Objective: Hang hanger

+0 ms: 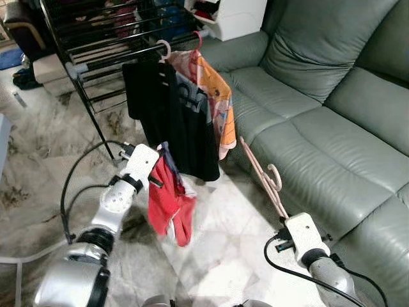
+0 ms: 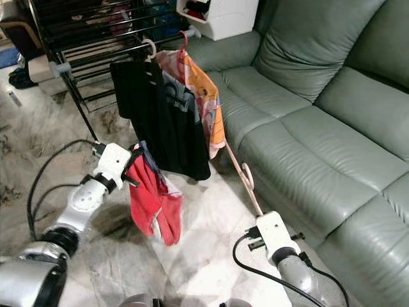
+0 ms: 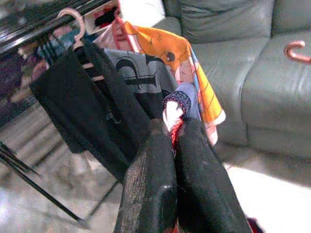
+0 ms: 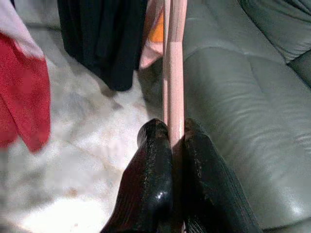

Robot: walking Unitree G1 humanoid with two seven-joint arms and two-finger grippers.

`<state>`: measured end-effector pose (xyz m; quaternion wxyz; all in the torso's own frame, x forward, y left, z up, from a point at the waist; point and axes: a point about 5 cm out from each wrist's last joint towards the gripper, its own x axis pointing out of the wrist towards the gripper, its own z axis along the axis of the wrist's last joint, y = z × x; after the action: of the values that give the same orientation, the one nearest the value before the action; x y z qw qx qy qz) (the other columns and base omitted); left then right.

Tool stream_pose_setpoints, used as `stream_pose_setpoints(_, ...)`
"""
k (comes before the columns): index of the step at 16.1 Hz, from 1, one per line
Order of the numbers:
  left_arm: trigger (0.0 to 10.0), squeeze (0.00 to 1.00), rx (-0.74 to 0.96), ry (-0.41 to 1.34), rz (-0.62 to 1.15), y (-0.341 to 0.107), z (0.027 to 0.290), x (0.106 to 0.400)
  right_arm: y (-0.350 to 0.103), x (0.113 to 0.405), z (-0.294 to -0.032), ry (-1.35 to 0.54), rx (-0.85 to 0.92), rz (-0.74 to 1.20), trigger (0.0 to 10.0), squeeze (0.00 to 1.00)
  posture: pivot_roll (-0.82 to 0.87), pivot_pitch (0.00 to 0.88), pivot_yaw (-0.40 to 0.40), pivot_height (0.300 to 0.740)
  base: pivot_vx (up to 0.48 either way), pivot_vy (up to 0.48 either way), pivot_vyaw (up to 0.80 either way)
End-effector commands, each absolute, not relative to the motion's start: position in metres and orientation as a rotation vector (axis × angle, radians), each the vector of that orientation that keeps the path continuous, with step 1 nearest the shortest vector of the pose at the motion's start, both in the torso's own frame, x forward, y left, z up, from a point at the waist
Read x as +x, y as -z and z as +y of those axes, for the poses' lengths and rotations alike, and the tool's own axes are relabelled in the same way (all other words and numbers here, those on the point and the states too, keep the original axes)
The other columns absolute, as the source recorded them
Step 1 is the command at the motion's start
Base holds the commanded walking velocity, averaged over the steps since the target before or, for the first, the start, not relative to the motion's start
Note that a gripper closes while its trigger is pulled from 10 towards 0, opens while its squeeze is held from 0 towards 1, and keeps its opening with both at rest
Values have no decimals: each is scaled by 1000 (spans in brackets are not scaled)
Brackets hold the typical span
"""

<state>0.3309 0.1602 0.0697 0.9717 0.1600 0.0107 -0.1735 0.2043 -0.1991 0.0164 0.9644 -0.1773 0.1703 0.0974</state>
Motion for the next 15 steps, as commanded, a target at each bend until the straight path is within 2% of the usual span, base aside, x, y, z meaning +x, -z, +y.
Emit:
stream_pose_setpoints(1, 10000, 0, 288, 333, 14, -72, 161, 331, -37, 218, -187, -246, -348, 237, 10000, 0, -129, 0, 68, 740, 0, 0, 0)
stream_pose_setpoints(5, 10000, 0, 223, 453, -9, -71, 140, 325, -60, 242, -174, -283, -332, 130, 10000, 0, -111, 0, 38, 740, 0, 0, 0)
stream_pose_setpoints(7, 10000, 0, 265, 545, -59, -80, 134, 324, -77, 244, -165, -429, -283, 98, 10000, 0, -105, 0, 28, 740, 0, 0, 0)
stream_pose_setpoints(10, 10000, 0, 272, 481, -47, -84, 147, 331, -77, 240, -166, -568, -322, 174, 10000, 0, -103, 0, 4, 740, 0, 0, 0)
stream_pose_setpoints(11, 10000, 0, 263, 457, -42, -85, 150, 331, -76, 238, -168, -587, -327, 193, 10000, 0, -106, 0, -27, 740, 0, 0, 0)
stream_pose_setpoints(13, 10000, 0, 262, 444, -50, -83, 147, 329, -73, 235, -175, -604, -326, 229, 10000, 0, -100, 0, -85, 740, 0, 0, 0)
stream_pose_setpoints(15, 10000, 0, 276, 460, -76, -84, 139, 327, -71, 235, -180, -614, -327, 247, 10000, 0, -91, 0, -109, 740, 0, 0, 0)
